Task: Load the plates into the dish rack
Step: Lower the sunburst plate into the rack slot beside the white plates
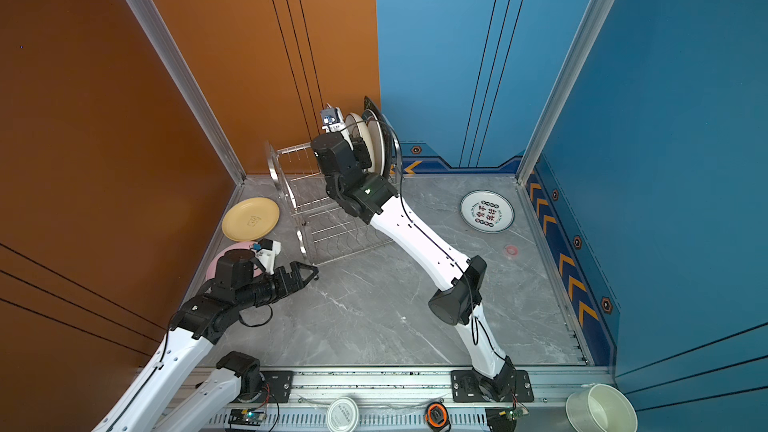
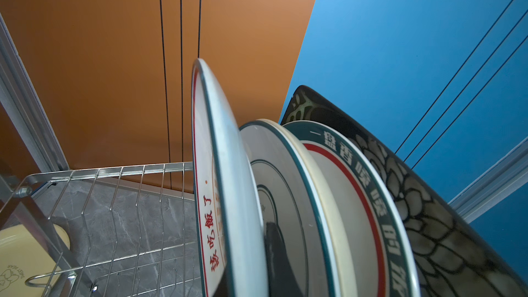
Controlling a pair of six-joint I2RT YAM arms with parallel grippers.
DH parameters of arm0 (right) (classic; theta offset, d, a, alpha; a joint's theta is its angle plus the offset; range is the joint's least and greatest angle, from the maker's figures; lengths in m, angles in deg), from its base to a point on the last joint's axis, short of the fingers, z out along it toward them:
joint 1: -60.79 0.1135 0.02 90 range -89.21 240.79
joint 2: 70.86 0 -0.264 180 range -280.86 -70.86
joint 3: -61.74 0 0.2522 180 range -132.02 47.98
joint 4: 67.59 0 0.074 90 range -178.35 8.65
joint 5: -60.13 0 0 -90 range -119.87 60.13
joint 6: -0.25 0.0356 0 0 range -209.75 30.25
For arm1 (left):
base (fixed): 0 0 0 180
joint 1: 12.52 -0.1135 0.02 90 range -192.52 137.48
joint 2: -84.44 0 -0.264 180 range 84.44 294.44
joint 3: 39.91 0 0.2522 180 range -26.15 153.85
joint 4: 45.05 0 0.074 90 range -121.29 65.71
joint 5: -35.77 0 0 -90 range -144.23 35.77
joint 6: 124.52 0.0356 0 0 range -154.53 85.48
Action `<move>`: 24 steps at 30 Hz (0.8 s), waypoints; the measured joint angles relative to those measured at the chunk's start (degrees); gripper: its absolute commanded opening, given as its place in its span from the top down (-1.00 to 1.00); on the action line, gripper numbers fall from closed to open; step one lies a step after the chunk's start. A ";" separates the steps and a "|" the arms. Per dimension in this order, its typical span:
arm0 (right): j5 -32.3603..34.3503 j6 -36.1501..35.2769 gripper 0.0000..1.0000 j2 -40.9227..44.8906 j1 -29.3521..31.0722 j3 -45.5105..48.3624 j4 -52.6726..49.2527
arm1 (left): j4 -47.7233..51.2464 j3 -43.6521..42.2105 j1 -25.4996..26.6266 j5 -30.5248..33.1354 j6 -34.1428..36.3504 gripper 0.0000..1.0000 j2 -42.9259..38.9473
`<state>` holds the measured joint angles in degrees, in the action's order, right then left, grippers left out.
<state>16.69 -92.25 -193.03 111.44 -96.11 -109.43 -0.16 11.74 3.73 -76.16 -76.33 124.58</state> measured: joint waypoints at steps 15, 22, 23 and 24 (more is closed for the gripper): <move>-1.75 4.09 0.77 0.04 -0.74 3.61 -0.92 | 0.00 0.00 1.40 1.60 -0.02 -0.96 0.52; -2.32 4.33 0.42 0.13 -0.70 3.61 -2.40 | 0.00 0.00 1.44 2.03 -0.02 -0.96 0.63; -2.43 4.37 0.39 0.13 -0.68 3.61 -2.60 | 0.00 0.00 1.44 2.05 -0.02 -0.96 0.63; -2.45 4.35 0.34 0.13 -0.61 3.61 -2.82 | 0.00 0.00 1.44 2.19 -0.02 -0.96 0.63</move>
<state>14.25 -87.90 -192.90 110.83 -92.50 -112.25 -0.16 11.74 5.18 -73.98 -76.35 125.21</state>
